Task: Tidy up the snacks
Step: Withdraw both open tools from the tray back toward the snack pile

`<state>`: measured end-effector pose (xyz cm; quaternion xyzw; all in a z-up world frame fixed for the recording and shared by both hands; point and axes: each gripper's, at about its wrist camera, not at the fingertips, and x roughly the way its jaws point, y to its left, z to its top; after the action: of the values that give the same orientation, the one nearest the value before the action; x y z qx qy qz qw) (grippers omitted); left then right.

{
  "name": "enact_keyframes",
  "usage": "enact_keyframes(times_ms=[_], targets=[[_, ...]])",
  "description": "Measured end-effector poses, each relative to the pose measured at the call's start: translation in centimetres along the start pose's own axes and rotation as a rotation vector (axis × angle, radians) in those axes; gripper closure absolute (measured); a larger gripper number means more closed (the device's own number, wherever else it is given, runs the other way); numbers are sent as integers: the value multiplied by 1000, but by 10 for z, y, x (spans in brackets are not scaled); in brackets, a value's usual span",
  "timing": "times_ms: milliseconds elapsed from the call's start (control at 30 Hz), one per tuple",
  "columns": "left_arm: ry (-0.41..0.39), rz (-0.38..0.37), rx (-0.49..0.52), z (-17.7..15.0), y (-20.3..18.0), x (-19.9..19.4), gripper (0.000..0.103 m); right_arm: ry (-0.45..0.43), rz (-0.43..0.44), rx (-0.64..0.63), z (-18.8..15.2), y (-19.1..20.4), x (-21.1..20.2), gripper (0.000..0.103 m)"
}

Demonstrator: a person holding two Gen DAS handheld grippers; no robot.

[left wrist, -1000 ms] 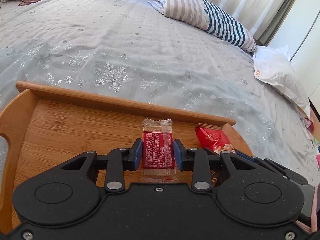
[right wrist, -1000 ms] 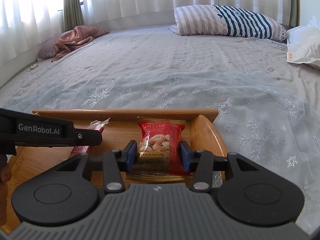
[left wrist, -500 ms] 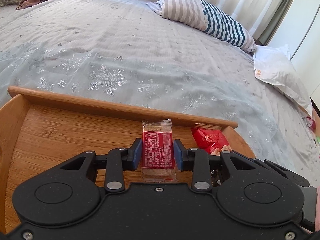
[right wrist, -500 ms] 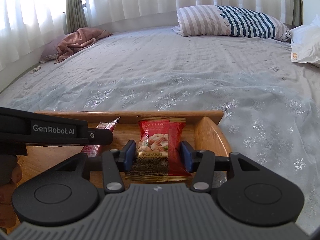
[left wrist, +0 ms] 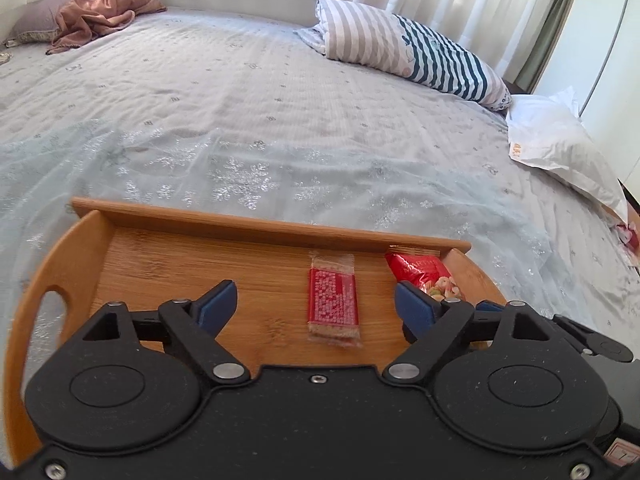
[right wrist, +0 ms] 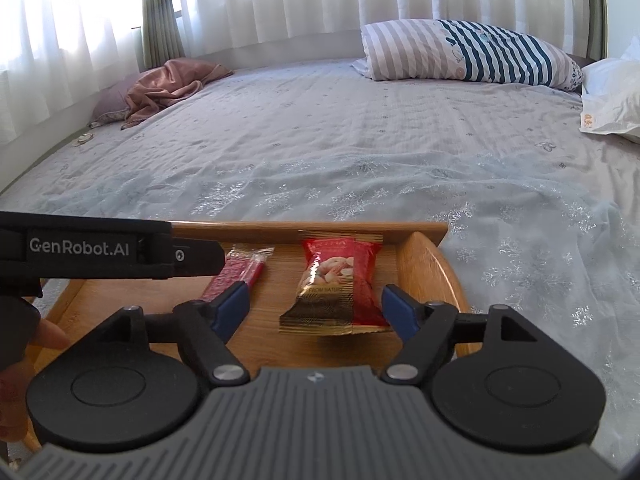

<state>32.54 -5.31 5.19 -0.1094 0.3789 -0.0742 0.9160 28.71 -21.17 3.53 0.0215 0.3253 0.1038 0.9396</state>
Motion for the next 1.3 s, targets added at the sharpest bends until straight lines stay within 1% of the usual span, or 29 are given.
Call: enact_keyframes(times_ms=[133, 400, 500, 633, 733, 833, 933, 1067, 1133, 1300], targets=[[-10, 17, 26, -8, 6, -22, 15, -10, 2, -15, -2, 8, -19, 16], [-35, 22, 68, -32, 17, -70, 10, -26, 15, -26, -13, 19, -55, 15], [-53, 17, 81, -42, 21, -88, 7, -36, 18, -37, -20, 24, -69, 14], [-62, 4, 92, -55, 23, -108, 6, -44, 27, -47, -28, 30, -84, 13], [-87, -1, 116, -63, 23, -120, 5, -56, 32, -57, -35, 33, -95, 13], [-108, 15, 157, -70, 20, -127, 3, -65, 32, -74, -41, 36, -102, 12], [-112, 30, 187, -71, 19, -127, 3, -74, 28, -86, -47, 38, -108, 12], [-108, 39, 163, -63, 22, -124, 3, -74, 34, -81, -51, 36, -112, 11], [-112, 27, 153, -60, 22, -127, 3, -70, 35, -78, -54, 35, -114, 11], [-97, 10, 168, -62, 21, -140, 2, -74, 46, -69, -59, 32, -123, 11]])
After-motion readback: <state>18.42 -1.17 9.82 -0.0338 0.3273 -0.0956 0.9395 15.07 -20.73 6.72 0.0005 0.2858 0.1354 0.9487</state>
